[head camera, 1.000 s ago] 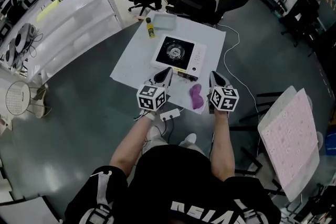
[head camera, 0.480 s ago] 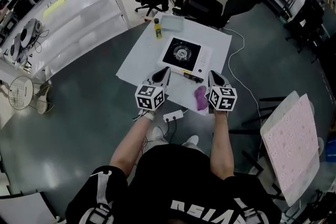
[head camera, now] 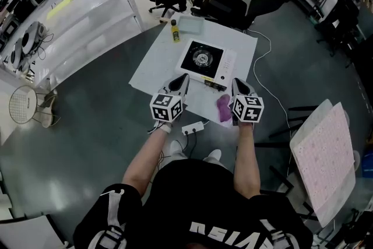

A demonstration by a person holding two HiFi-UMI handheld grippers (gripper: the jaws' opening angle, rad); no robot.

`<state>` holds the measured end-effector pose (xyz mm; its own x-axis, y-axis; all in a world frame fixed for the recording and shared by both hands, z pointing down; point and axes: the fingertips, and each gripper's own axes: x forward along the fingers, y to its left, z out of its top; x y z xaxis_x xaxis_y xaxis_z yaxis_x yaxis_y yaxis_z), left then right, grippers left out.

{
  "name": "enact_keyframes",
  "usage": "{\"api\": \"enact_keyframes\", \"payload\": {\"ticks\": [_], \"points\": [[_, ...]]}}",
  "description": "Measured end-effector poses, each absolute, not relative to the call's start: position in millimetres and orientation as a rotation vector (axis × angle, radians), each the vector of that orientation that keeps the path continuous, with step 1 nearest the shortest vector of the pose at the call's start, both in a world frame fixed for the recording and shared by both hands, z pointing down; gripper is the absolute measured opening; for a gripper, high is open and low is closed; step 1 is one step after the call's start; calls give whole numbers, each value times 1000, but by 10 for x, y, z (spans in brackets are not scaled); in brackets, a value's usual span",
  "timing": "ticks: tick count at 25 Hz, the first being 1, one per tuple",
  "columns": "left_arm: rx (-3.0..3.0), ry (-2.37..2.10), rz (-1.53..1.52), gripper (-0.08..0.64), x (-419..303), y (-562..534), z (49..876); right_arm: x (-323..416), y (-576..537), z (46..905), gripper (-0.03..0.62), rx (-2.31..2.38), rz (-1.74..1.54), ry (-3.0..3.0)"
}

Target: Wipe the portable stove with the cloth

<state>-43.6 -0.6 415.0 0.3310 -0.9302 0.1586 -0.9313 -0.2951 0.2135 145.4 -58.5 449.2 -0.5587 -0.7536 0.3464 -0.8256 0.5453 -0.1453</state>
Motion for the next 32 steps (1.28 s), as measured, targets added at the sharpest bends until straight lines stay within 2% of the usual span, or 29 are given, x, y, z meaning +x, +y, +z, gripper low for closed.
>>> {"api": "enact_keyframes", "payload": {"ticks": [32], "points": [[2336,-1659,15,5,-383,-141,4170,1481,-681,4535,11,1294,417,-2517]]}}
